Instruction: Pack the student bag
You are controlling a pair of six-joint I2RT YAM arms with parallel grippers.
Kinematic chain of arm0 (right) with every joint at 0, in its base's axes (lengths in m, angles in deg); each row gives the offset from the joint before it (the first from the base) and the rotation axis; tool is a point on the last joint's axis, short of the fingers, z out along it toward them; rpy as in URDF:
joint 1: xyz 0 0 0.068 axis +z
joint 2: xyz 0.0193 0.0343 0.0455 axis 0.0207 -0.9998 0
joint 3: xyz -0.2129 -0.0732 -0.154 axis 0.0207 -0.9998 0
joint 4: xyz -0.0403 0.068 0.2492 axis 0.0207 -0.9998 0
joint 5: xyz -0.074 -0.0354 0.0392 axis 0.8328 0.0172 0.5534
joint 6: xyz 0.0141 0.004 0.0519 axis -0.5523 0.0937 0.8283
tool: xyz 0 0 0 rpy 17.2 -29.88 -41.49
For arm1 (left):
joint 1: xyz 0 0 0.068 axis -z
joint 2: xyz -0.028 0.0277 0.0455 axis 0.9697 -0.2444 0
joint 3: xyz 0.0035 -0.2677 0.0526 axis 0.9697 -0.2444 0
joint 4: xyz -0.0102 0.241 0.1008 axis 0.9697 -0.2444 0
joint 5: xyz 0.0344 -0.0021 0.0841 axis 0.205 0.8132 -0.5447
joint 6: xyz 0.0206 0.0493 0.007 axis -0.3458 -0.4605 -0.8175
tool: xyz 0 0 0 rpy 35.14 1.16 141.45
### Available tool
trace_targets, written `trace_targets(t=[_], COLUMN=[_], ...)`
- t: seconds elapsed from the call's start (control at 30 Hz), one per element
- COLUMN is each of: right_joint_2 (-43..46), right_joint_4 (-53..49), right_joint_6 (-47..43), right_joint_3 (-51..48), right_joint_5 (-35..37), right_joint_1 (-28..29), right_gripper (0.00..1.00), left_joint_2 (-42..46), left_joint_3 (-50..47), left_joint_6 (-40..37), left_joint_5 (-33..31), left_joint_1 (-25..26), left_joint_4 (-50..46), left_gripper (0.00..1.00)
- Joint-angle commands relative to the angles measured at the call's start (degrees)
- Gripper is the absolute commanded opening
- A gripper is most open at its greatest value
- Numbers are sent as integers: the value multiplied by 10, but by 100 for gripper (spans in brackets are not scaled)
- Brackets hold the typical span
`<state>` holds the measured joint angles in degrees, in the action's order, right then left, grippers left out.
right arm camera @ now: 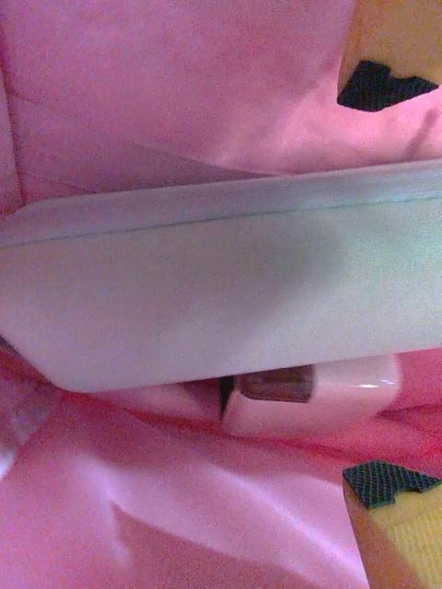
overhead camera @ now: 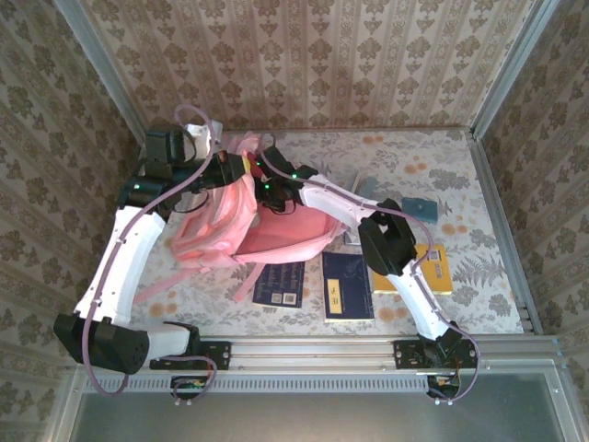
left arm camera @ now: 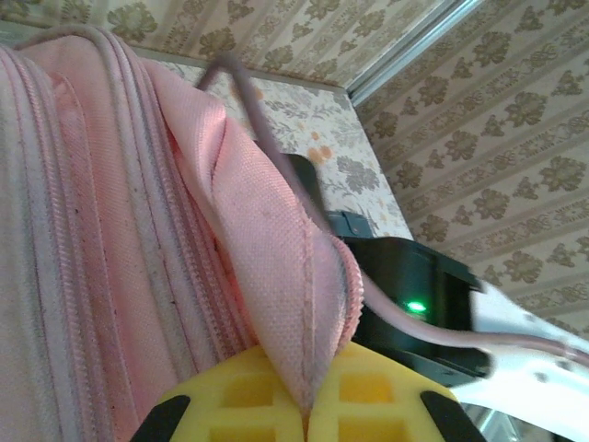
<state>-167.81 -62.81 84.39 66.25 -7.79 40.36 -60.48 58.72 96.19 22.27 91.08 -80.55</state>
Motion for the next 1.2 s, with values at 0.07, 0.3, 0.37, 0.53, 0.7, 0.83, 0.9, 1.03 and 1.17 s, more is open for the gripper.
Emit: trace_targets(t=[0.07,0.3,0.37,0.53,0.7,0.83,0.9,1.03,1.17], right_joint_2=[154,313,355,449,491,465,434,388,353], right_joint_4=[93,70,41,-11,-103,-162,-190,-215,-191], right_joint_6=[-82,-148,-165,-160,-120,-177,-191,-180,-143], right_joint_3=[-148,-305,-337,-427,-473,-446,-420,-386,-362], right_joint_5=[17,98,136,200,245,314,327,340,302], right_joint_1=[3,1,-2,-55,-165,-176,-179,-186,-199], right_gripper=[100,96,95,93,95,96,97,100,100], left_joint_2=[30,16,7,-3,-1,9,19,31,34], left_joint_3=[10,-18,-27,-59,-101,-119,-129,-141,-142], left_joint_6=[-34,-33,-29,-32,-11,-19,-18,-12,-8], left_joint_5=[-73,-138,-143,-150,-127,-131,-135,-136,-133], left_joint_1=[-7,-1,4,28,39,39,39,40,40], left_joint_4=[20,36,46,81,128,137,141,151,153], left_gripper=[0,0,0,0,0,0,0,0,0])
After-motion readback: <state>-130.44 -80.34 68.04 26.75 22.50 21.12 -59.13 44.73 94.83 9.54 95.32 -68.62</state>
